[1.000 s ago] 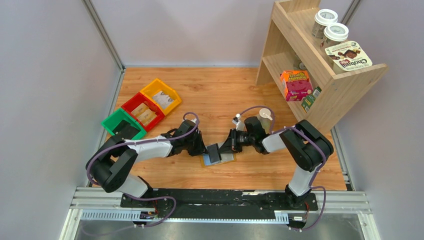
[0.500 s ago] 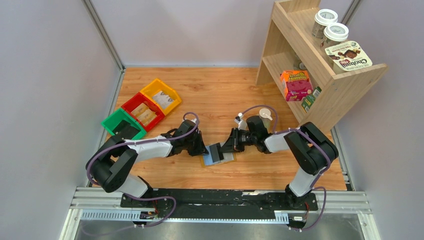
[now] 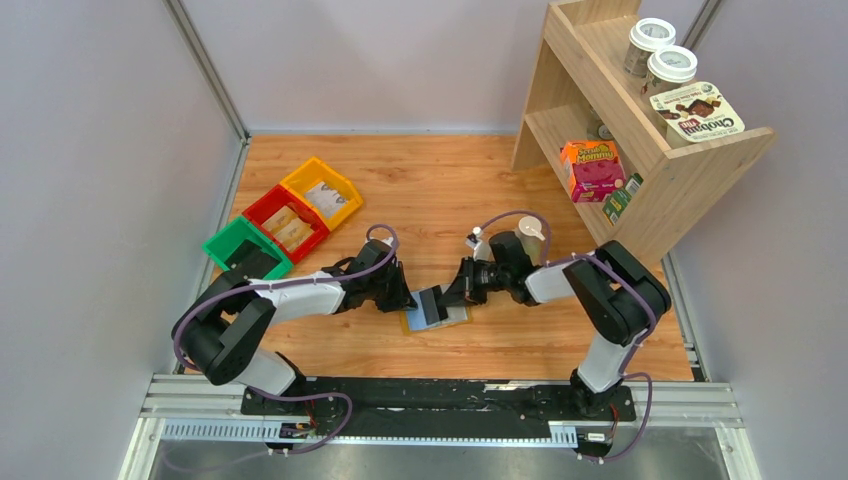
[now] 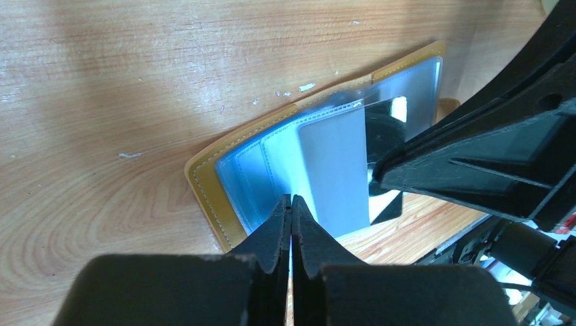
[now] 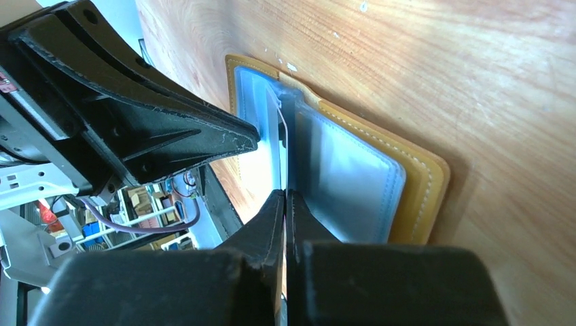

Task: Take the credit cards out of the card holder
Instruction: Remove the credit card from the card holder, then place the credit card in the storage box.

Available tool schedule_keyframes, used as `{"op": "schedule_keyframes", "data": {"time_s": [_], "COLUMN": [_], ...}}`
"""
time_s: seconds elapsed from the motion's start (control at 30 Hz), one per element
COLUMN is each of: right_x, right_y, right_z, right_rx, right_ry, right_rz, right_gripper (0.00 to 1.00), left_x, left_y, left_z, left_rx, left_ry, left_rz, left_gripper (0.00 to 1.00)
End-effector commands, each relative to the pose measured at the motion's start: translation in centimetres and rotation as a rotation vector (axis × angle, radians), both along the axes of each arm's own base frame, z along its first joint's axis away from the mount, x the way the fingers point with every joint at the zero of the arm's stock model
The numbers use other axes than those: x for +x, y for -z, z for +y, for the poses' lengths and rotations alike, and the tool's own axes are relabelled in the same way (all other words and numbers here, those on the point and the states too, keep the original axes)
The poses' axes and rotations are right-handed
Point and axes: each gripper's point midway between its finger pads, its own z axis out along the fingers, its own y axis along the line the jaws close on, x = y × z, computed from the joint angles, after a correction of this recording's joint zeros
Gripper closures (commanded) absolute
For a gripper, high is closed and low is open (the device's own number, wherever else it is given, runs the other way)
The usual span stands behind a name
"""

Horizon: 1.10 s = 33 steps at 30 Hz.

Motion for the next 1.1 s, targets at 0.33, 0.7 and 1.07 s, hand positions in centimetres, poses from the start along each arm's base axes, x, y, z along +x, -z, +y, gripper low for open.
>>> {"op": "schedule_keyframes", "data": {"time_s": [0.33, 0.7, 1.07], "right_x": [2.1, 1.8, -1.2], "right_y": [-4.1, -13.2, -20.1], "right_z": [-4.6, -5.7, -2.1], "right_rx": [-0.185, -0.34, -0.588], "right_ry": [0.061, 0.003, -0.008], "right_rz": [-0.258, -0.768, -1.421], "right_gripper": [1.0, 1.0, 1.0], "left_x": [-0.7, 2.6, 0.4], "left_y": [0.9, -10.9, -21.0], "left_z": [2.3, 2.1, 3.9], "left_rx": [0.117, 0.015, -0.182], "left_ry": [-0.01, -0.062, -0.195], "left_rz": [0.009, -0.221, -0.277], "left_gripper": [1.0, 0.4, 0.12]}}
